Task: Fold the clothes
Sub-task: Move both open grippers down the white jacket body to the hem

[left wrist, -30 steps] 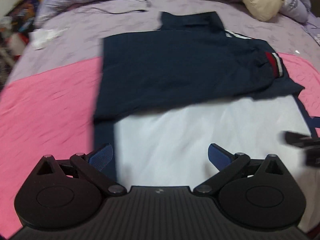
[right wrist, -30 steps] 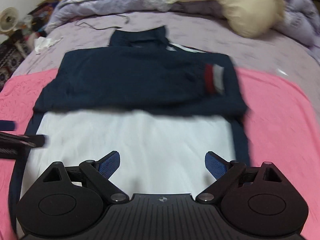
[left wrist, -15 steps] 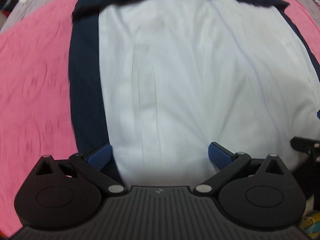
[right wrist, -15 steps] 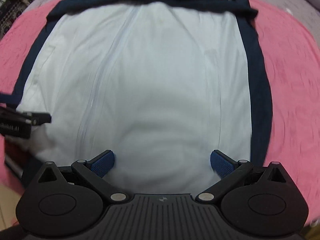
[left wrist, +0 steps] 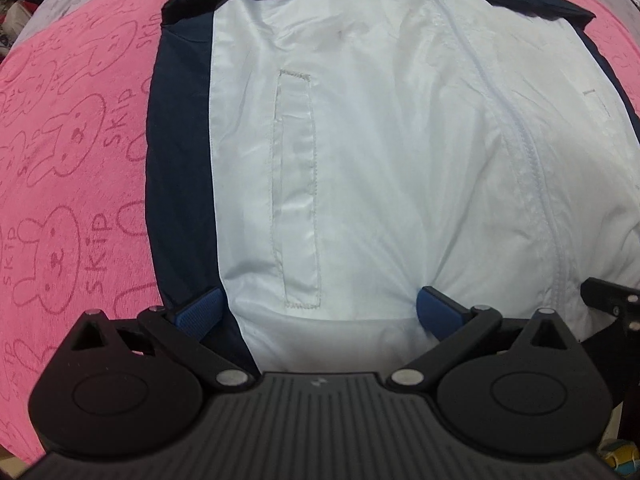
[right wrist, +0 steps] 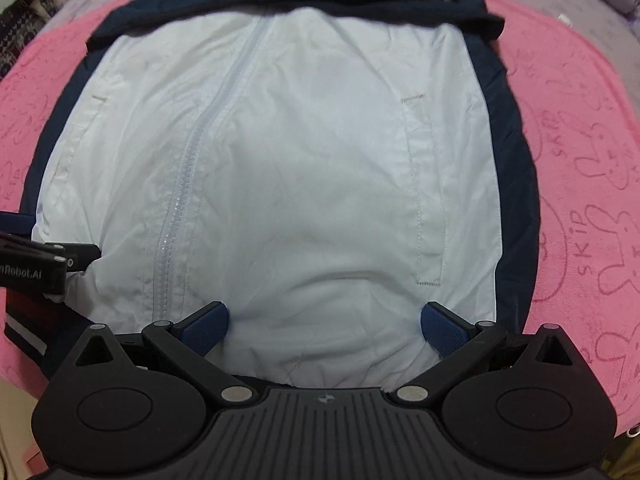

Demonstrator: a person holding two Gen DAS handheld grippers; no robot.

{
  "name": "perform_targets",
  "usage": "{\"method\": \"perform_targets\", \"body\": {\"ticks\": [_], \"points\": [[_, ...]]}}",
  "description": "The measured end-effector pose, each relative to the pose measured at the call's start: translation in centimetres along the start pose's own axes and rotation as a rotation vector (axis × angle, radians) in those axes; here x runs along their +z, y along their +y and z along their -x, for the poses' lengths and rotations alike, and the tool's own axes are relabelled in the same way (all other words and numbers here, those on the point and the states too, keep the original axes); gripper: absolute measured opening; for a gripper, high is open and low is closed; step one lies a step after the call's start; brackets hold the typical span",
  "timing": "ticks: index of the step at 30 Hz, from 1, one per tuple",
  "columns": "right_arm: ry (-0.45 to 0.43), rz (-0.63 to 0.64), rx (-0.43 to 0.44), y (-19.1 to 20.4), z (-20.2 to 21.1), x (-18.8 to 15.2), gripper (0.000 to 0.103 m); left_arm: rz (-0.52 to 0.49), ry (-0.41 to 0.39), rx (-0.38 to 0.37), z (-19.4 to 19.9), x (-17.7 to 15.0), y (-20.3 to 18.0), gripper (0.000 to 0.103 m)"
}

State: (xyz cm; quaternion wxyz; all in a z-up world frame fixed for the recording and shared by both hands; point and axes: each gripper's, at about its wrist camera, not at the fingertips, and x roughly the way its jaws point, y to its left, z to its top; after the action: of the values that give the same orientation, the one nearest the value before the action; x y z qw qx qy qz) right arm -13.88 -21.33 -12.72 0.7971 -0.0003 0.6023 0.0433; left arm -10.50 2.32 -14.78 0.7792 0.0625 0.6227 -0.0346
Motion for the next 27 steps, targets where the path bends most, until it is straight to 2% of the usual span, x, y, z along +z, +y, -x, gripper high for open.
{"method": "perform_targets", "body": {"ticks": [5,8,16,19,23,25,27], "points": [[-0.015,0.011,0.016,0.0,0.0,-0.5,0.103,0.044,-0.049,0.024,0.4,-1.2,-0.2,0.103],[-0.021,0.004,0.021,0.0,-0.3,-0.3,0.103,0.066,-0.039,0.040,0.8,-1.6,-0.9,0.103],[-0.129,-0.044,-0.013,0.5,0.0,-1.5,0.103,0.082,-0.029,0.013,0.7,-2.4,-1.2,0.103],[-0.116,-0.044,-0.022,0.6,-0.3,-0.8,0.103,0.080,-0.038,0.009,0.7,-2.4,-1.2,0.103],[-0.031,-0.031,-0.034,0.9,-0.3,0.9,0.103,0.065,0.001,0.022,1.2,-1.7,-1.6,0.103],[-0.055,-0.011,-0.013,1.2,1.8,1.3,0.102,0.040,-0.066,0.011,3.7,-1.5,-1.9,0.096],[-0.100,0.013,0.014,1.7,4.8,1.5,0.103,0.007,-0.148,0.003,6.8,-1.0,-2.3,0.097]]}}
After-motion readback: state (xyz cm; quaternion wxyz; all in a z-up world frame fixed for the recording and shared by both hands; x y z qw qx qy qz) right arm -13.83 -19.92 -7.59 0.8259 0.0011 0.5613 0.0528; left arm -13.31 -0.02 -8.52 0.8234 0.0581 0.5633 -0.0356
